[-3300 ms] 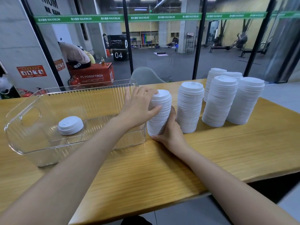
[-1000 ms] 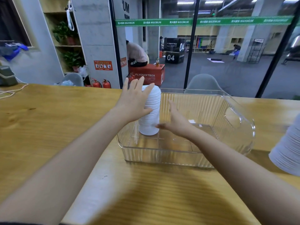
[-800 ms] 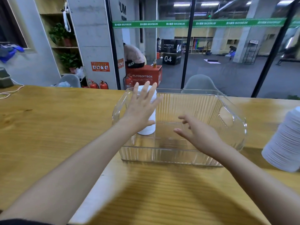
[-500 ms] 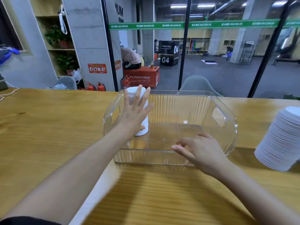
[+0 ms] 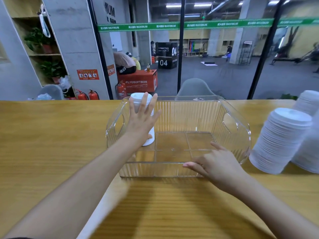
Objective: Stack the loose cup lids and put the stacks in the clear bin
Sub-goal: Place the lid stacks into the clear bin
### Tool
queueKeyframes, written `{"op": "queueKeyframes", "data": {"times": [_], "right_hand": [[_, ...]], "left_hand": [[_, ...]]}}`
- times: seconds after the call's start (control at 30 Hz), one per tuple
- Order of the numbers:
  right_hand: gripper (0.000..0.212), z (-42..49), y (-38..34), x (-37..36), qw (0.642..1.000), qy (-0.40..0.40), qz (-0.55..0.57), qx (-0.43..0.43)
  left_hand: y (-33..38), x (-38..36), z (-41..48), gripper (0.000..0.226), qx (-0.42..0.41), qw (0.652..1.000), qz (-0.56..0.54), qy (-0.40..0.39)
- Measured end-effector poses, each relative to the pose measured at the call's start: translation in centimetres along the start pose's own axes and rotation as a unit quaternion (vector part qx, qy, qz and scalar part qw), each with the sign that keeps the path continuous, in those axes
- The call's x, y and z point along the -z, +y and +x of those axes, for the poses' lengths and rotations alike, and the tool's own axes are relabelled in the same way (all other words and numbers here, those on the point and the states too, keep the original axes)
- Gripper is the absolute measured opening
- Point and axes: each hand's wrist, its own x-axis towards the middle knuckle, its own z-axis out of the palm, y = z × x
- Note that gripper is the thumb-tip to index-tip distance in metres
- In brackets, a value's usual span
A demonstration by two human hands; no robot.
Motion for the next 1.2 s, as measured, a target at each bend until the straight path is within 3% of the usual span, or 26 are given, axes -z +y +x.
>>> {"op": "queueKeyframes", "data": {"times": [0.27, 0.4, 0.5, 0.67, 0.77, 0.87, 1.03, 1.2], "right_hand": [[0.108, -2.2, 1.8, 0.3, 0.997, 0.040, 0.065, -0.015], [0.054, -5.9, 4.7, 1.0, 0.955, 0.258, 0.146, 0.002], [0.041, -9.4, 7.6, 1.5, 0.923, 0.320, 0.206, -0.060], [0.055, -14.0, 11.4, -0.4, 0.881, 0.291, 0.292, -0.231], [0.077, -14.8, 13.0, -2.2, 0.876, 0.260, 0.300, -0.274], [0.101, -13.7, 14.2, -3.7, 0.869, 0.232, 0.330, -0.286], [0.124, -11.5, 14.9, -4.6, 0.852, 0.242, 0.398, -0.239], [0.139, -10.0, 15.4, -5.5, 0.837, 0.253, 0.424, -0.237]], "left_hand": [[1.8, 1.3, 1.2, 0.094, 0.026, 0.999, -0.023, 0.036], [3.2, 3.9, 1.6, 0.082, 0.051, 0.994, -0.083, 0.048], [6.1, 7.1, 2.0, 0.072, 0.036, 0.978, -0.188, 0.088], [12.8, 13.1, 2.7, 0.052, -0.039, 0.904, -0.400, 0.146], [16.4, 16.3, 3.3, 0.049, -0.091, 0.873, -0.452, 0.161], [18.9, 17.8, 4.2, 0.051, -0.134, 0.875, -0.445, 0.137], [21.1, 18.1, 5.1, 0.052, -0.178, 0.886, -0.420, 0.086], [21.9, 17.5, 5.3, 0.052, -0.189, 0.883, -0.410, 0.126]]}}
